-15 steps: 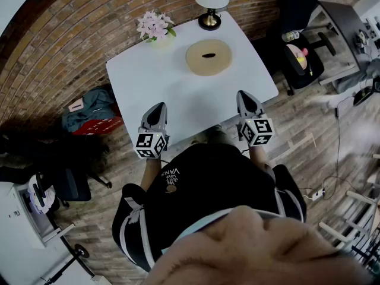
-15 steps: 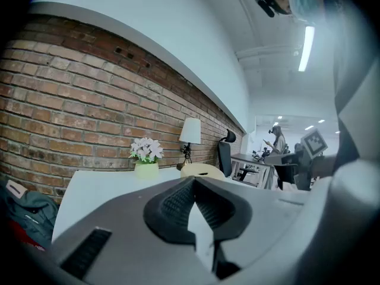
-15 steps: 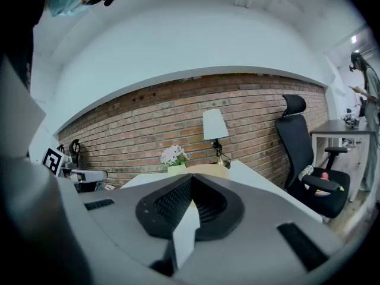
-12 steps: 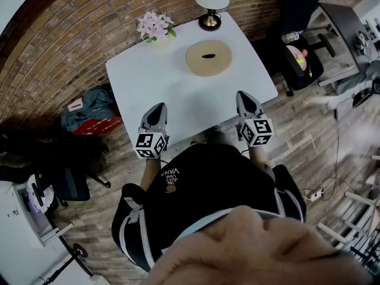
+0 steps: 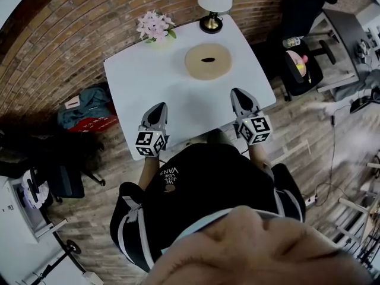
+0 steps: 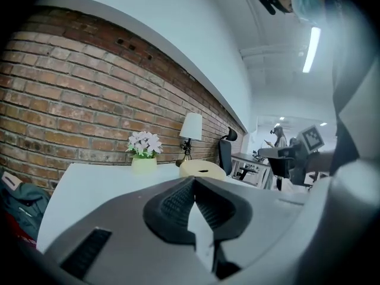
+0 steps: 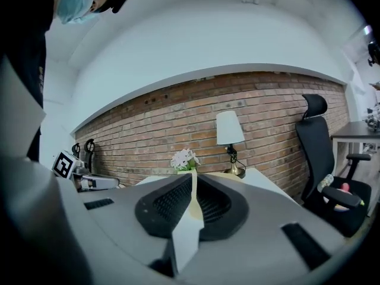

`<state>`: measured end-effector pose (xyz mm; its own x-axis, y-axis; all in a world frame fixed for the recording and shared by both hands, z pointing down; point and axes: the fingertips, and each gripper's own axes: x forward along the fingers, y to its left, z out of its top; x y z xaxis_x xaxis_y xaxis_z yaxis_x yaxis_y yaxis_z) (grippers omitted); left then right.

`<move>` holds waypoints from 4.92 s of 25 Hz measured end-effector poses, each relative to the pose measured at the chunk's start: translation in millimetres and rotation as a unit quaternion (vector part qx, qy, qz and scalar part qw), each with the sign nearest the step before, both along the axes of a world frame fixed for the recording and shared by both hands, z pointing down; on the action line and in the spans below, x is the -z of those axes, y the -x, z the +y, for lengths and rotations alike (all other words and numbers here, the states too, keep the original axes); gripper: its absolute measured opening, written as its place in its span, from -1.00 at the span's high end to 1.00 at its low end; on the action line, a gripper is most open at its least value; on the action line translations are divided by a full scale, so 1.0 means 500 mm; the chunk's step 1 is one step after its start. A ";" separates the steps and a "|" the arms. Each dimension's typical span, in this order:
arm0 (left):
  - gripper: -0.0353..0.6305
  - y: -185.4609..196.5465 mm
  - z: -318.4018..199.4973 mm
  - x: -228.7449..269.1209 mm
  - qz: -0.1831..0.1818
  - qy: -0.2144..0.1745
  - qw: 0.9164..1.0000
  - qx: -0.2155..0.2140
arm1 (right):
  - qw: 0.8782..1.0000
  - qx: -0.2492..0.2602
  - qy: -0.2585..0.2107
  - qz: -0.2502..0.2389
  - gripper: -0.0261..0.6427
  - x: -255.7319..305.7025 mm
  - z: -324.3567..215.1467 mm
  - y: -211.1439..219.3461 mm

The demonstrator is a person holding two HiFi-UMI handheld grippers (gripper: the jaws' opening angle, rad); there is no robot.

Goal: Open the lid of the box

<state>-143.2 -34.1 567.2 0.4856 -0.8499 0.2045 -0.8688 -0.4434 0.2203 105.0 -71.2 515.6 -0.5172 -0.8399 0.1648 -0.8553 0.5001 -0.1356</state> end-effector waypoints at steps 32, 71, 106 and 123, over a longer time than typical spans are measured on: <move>0.49 -0.105 -0.234 -0.086 -0.024 0.013 0.999 -0.033 | 0.981 0.175 0.034 0.072 0.90 -0.030 -0.287 0.078; -0.22 -0.225 -0.359 -0.254 -0.143 0.074 0.970 -0.181 | 0.793 0.473 0.130 0.360 -0.12 -0.262 -0.260 0.182; -0.22 -0.242 -0.371 -0.271 -0.147 0.091 0.968 -0.181 | 0.709 0.502 0.153 0.471 -0.12 -0.327 -0.254 0.172; -0.22 -0.238 -0.364 -0.273 -0.159 0.108 0.968 -0.163 | 0.812 0.448 0.152 0.342 -0.12 -0.258 -0.264 0.173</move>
